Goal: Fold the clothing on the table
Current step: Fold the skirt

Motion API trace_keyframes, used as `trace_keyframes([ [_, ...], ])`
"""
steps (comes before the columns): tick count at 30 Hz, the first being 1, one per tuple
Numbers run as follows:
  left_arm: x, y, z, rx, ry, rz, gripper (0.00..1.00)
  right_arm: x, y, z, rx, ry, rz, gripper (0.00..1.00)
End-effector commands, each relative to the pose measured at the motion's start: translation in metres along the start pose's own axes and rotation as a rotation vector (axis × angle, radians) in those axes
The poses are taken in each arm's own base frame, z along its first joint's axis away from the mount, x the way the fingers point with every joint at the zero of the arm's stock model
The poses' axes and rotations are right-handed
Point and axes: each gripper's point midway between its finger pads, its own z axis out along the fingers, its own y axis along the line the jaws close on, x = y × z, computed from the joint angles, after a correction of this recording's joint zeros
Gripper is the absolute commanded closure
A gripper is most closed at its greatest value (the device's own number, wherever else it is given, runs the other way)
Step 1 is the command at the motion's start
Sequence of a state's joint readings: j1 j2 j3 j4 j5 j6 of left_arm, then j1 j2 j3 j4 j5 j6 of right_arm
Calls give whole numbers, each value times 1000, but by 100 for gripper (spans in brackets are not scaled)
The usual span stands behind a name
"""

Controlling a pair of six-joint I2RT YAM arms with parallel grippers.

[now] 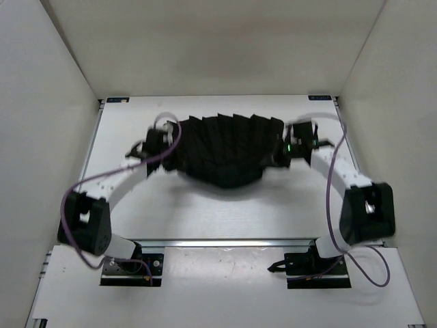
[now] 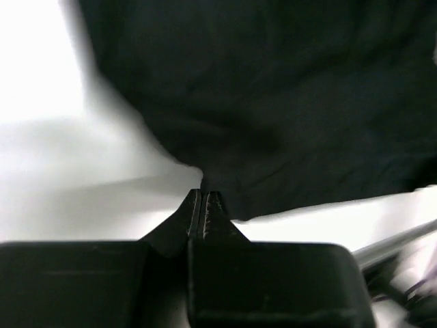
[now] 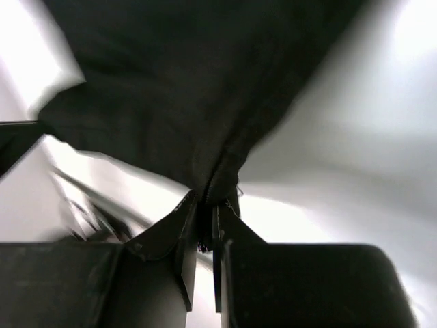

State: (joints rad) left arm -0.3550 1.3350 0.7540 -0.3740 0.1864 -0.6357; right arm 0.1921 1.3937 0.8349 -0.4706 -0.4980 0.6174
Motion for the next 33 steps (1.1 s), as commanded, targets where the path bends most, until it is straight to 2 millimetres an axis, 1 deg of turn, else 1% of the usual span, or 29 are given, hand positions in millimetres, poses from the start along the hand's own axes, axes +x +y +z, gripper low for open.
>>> trace_keyframes([
  [1,-157,-88,-45,171,-305,50,100,-160,151,-84,-265,-357,-295,100],
  [2,-203,-118,-65,223,-383,52,100,-183,157,-78,-249,-372,-294,100],
  [3,-237,-138,-82,254,-437,50,100,-208,193,-114,-292,-458,-357,99],
  [4,-247,-138,-81,244,-424,38,100,-225,209,-128,-301,-479,-367,100],
  [5,-268,-156,-106,283,-483,71,100,-237,206,-120,-292,-466,-353,100],
  [6,-279,-158,-120,284,-506,71,100,-240,214,-133,-310,-467,-367,100],
  [7,-277,-157,-124,285,-499,89,100,-237,208,-129,-290,-446,-363,100],
  [8,-272,-147,-126,279,-492,84,100,-231,204,-131,-278,-440,-366,100],
  [9,-256,-132,-123,266,-470,66,100,-223,190,-118,-247,-420,-367,100],
  [10,-236,-122,-121,270,-468,66,100,-206,175,-105,-235,-397,-352,100],
  [11,-229,-117,-123,289,-482,62,100,-185,163,-97,-257,-381,-346,100],
  [12,-196,-97,-109,262,-429,44,100,-167,166,-109,-295,-393,-353,100],
  [13,-170,-82,-103,246,-406,48,100,-146,145,-100,-304,-382,-319,100],
  [14,-154,-73,-96,234,-379,48,100,-123,114,-74,-272,-330,-273,100],
  [15,-120,-57,-87,212,-327,52,100,-106,109,-78,-275,-341,-262,100],
  [16,-83,-40,-73,183,-263,57,100,-79,84,-58,-249,-284,-234,100],
  [17,-65,-31,-68,164,-236,65,100,-53,65,-47,-231,-252,-205,99],
  [18,-29,-15,-57,135,-172,57,100,-23,45,-37,-211,-202,-177,100],
  [19,1,-2,-50,124,-116,49,100,-9,42,-35,-216,-193,-182,100],
  [20,29,11,-46,108,-63,42,100,15,18,-23,-177,-141,-127,100],
  [21,43,18,-45,92,-34,27,100,41,5,-19,-171,-97,-109,100],
  [22,63,26,-44,86,-1,-1,100,52,3,-21,-186,-86,-89,100],
  [23,83,34,-45,75,32,-13,100,70,-12,-17,-161,-50,-32,100],
  [24,92,33,-51,99,44,-37,100,90,-23,-19,-137,-17,24,100],
  [25,109,41,-52,87,91,-72,100,95,-19,-27,-157,-38,21,100],
  [27,113,36,-67,123,69,-75,100,118,-31,-30,-140,-13,77,100],
  [29,124,36,-76,123,90,-64,100,128,-31,-40,-159,-17,82,100],
  [31,133,36,-89,111,108,-47,100,143,-39,-47,-123,21,105,100],
  [33,133,28,-104,151,78,-14,100,152,-38,-55,-124,33,78,100],
])
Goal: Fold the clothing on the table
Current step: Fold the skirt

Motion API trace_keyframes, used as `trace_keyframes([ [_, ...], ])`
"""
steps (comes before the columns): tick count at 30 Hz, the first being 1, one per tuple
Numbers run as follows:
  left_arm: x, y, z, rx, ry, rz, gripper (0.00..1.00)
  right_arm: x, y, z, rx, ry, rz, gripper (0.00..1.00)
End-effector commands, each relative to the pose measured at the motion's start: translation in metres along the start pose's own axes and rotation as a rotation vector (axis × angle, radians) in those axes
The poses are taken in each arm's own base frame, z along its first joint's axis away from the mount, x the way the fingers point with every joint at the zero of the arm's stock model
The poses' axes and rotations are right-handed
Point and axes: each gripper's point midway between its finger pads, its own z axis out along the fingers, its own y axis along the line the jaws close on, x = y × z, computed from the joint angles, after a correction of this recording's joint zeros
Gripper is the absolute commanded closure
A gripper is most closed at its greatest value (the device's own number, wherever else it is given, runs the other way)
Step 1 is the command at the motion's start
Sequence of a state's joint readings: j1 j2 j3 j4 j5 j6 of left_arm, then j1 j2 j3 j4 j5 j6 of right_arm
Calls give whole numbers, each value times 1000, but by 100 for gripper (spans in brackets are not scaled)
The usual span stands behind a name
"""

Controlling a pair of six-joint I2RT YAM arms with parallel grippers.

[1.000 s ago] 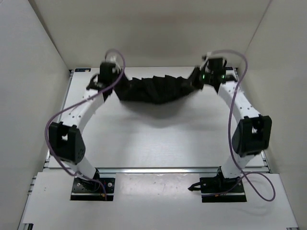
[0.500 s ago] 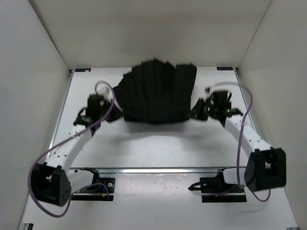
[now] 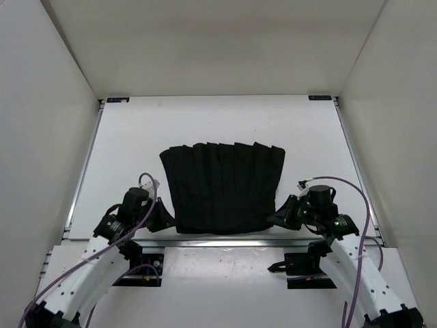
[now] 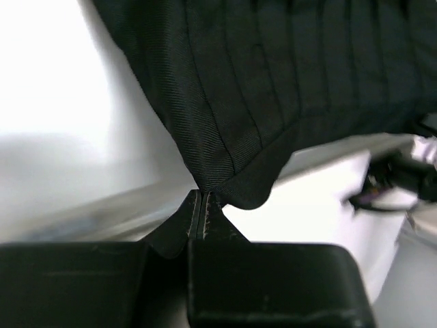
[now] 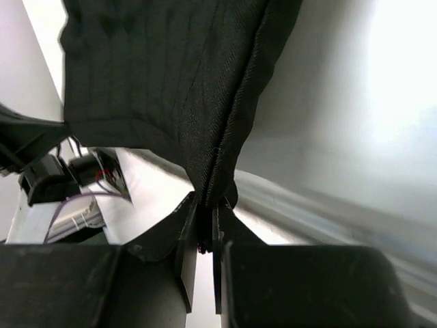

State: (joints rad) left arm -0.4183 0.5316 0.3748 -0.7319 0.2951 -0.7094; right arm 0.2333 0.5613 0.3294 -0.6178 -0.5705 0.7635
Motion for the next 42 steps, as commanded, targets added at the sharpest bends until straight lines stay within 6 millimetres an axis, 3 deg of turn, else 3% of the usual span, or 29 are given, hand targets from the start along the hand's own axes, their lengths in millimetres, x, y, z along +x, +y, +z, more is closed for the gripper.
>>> trace_keyframes([
  [1,12,-5,-26,-13,11,-24,100,26,-5,-16,45,72,58,100],
  [3,9,-11,-39,11,-31,-20,100,34,0,-22,24,92,63,100],
  [7,3,-18,-45,18,-52,3,100,32,21,-32,-65,60,30,100],
  [9,-15,-33,-54,24,-88,14,100,28,37,-37,-108,63,28,100],
  [12,-51,-52,-57,21,-148,63,100,3,66,-37,-157,36,-2,100],
  [13,-59,-53,-54,10,-158,64,100,-13,82,-38,-196,-10,-40,100],
  [15,-97,-63,-50,-30,-214,71,100,-41,100,-34,-257,-29,-74,100],
  [17,-135,-74,-43,-33,-274,84,100,-87,113,-23,-295,-62,-80,99],
  [18,-153,-69,-35,-57,-265,59,100,-106,105,-13,-280,-56,-34,100],
  [19,-172,-53,-19,-101,-259,12,100,-129,116,-16,-309,-104,-70,100],
  [20,-194,-55,-19,-88,-284,20,100,-160,111,-8,-291,-138,-46,100],
  [21,-209,-38,-4,-122,-246,-28,100,-181,96,4,-251,-149,-8,100],
  [22,-231,-19,9,-154,-256,-73,100,-213,94,-5,-236,-214,-24,100],
  [23,-244,-15,16,-140,-268,-87,100,-237,87,6,-203,-220,-12,98],
  [24,-261,1,27,-140,-271,-130,89,-262,79,10,-190,-234,-16,82],
  [25,-268,8,38,-127,-258,-169,58,-271,66,22,-164,-219,-5,65],
  [26,-285,15,37,-104,-300,-191,51,-284,70,18,-171,-240,-30,59],
  [29,-301,11,48,13,-297,-226,45,-297,60,16,-136,-263,-62,46],
  [32,-303,-3,41,26,-305,-174,43,-286,45,13,-58,-275,-65,42],
  [34,-296,1,38,11,-312,-164,43,-272,36,15,-22,-270,-68,41],
  [38,-261,4,36,-8,-276,-159,43,-240,9,39,62,-201,-50,37],
  [42,-221,28,35,-125,-255,-142,43,-215,-4,57,101,-168,8,34],
])
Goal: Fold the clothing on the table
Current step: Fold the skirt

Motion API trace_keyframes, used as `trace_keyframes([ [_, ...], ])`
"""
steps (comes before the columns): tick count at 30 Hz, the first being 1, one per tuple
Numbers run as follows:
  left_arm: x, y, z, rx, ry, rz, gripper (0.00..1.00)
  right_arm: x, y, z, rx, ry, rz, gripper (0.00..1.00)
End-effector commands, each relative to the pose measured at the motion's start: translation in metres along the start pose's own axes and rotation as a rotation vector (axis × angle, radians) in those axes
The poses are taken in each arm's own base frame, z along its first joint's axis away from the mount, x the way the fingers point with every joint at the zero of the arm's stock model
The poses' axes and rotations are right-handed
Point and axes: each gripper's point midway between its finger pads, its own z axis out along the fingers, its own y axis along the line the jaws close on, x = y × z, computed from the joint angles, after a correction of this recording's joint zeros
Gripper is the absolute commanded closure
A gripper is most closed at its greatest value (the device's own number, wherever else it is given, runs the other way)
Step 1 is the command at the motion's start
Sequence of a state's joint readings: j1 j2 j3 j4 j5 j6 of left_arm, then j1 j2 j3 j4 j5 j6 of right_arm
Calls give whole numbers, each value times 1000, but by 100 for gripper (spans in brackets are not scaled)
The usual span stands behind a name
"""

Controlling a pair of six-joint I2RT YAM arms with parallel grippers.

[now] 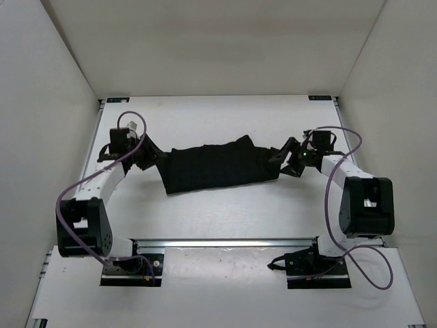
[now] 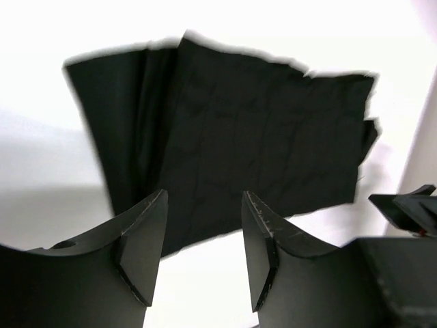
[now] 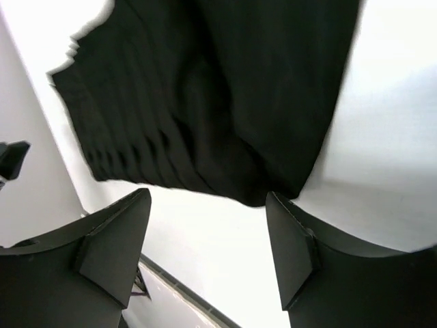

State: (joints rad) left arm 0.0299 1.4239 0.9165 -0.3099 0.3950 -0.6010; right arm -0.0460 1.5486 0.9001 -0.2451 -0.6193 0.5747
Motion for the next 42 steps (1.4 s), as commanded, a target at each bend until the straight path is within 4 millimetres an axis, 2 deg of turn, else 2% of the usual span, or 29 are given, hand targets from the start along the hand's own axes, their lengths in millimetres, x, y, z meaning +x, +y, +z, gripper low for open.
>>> trace_keyframes([
  [1,26,23,-9,-80,3,31,42,11,-7,8,41,-27,14,34],
  [3,49,26,-8,-89,37,51,43,24,-5,16,47,-19,40,33],
  [6,69,44,1,-173,81,74,43,29,-6,30,66,-20,75,32],
  [10,93,57,14,-232,204,106,42,25,-2,48,40,-22,117,32],
  [11,96,58,17,-238,212,118,43,24,-1,55,27,-14,117,36],
  [13,99,57,21,-232,211,113,45,13,2,61,-1,-24,104,47],
  [14,101,55,23,-235,210,108,49,10,0,63,1,-25,110,59],
  [15,102,52,25,-225,208,119,57,8,-2,64,-2,-28,92,72],
  [16,103,51,30,-235,213,126,66,1,-5,62,-10,-50,72,99],
  [17,106,53,32,-252,227,150,72,1,-6,59,-20,-56,65,100],
  [18,108,46,38,-246,250,187,79,0,-10,55,-27,-54,52,100],
  [21,128,34,50,-234,333,229,84,1,-32,27,3,-56,61,100],
  [22,134,22,51,-205,339,245,86,-1,-42,18,18,-81,40,100],
  [24,143,3,57,-156,331,230,86,10,-54,-9,92,-72,40,100],
  [25,151,-8,57,-124,341,238,86,4,-61,-17,127,-88,0,100],
  [27,165,-30,61,-70,342,227,87,1,-56,-41,178,-83,-87,100],
  [29,177,-40,65,-39,352,215,87,-1,-46,-52,216,-76,-158,100],
  [30,176,-47,68,-22,346,205,87,-9,-34,-61,219,-87,-196,100],
  [32,184,-53,73,-7,367,214,88,-12,-12,-63,222,-76,-282,100],
  [33,189,-51,72,-19,378,218,88,-17,10,-62,211,-78,-335,100],
  [34,187,-56,74,-9,371,219,87,-6,27,-53,196,-43,-384,100],
  [35,189,-56,74,-8,372,225,87,-3,54,-48,170,-35,-447,100],
  [36,191,-54,73,-14,374,219,86,-5,72,-45,152,-37,-469,100],
  [37,188,-59,74,4,363,218,86,5,97,-34,116,-20,-532,100],
  [39,187,-55,74,3,363,209,87,38,138,-11,34,39,-590,100],
  [40,186,-54,73,4,361,202,87,42,148,1,9,38,-607,100],
  [42,188,-50,72,6,372,195,85,81,173,22,-68,106,-640,100],
])
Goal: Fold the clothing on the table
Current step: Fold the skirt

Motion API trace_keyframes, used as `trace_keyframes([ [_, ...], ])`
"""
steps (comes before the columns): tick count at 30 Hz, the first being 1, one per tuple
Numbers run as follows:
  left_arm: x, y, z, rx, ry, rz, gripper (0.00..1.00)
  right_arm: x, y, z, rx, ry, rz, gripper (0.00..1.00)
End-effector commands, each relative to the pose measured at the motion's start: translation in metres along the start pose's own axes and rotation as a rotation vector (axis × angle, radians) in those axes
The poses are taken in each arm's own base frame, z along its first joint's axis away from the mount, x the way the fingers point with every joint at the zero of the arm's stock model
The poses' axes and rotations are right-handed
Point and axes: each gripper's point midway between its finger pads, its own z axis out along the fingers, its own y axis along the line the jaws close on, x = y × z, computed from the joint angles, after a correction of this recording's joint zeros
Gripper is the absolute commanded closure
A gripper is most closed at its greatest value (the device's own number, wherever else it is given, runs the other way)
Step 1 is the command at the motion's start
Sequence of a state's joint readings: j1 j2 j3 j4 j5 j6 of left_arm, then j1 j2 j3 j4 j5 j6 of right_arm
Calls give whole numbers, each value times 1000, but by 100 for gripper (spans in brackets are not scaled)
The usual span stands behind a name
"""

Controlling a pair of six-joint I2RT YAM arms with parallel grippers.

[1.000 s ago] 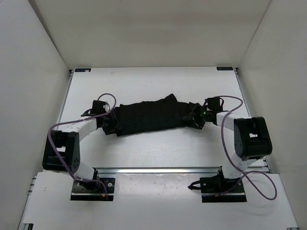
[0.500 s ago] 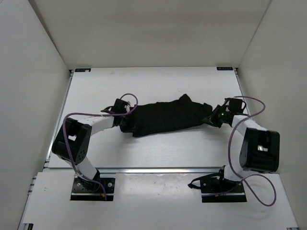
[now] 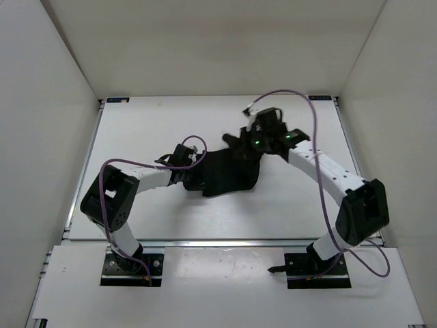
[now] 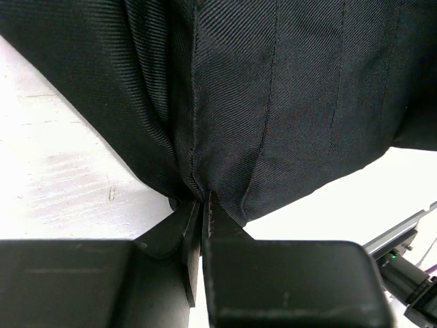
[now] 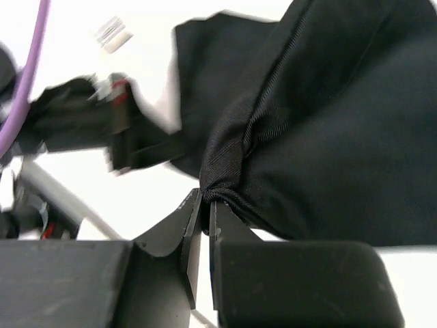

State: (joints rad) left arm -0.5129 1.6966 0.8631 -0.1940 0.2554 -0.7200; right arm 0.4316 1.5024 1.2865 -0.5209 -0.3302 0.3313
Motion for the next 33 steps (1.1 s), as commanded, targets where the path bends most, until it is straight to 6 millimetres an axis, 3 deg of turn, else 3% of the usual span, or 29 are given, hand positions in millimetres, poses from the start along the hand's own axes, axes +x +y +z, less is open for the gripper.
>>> trace_keyframes([
  [1,-7,-7,-5,49,-22,-5,85,24,40,38,-67,70,-13,100],
  [3,-10,-6,-9,58,-25,-14,85,50,67,58,-107,134,-55,100],
  [4,-11,-6,-11,65,-28,-8,85,56,67,70,-105,153,-57,100],
  [6,-9,-2,-12,65,-25,-3,85,88,81,92,-118,232,-95,100],
  [10,-1,6,-13,60,-4,-10,84,113,89,116,-102,295,-127,100],
  [12,-1,4,-14,77,-10,-6,84,125,83,127,-70,329,-137,100],
  [14,3,6,-14,75,-1,-18,84,123,83,128,-44,329,-150,98],
  [16,8,7,-15,88,9,-19,82,117,88,129,-65,310,-155,81],
  [18,8,5,-17,98,7,-12,82,107,92,122,-84,280,-160,80],
  [20,8,6,-17,100,3,-29,80,100,100,114,-105,254,-161,72],
  [25,3,-7,-22,146,-16,-39,72,70,112,78,-131,128,-162,63],
  [28,0,-17,-29,185,-40,-55,68,50,116,58,-169,56,-136,52],
  [30,0,-20,-38,227,-53,-90,63,39,112,52,-168,14,-120,47],
  [32,-5,-28,-48,291,-65,-128,61,37,102,45,-145,3,-80,48],
  [33,-9,-23,-54,295,-86,-144,60,37,96,46,-133,9,-62,51],
])
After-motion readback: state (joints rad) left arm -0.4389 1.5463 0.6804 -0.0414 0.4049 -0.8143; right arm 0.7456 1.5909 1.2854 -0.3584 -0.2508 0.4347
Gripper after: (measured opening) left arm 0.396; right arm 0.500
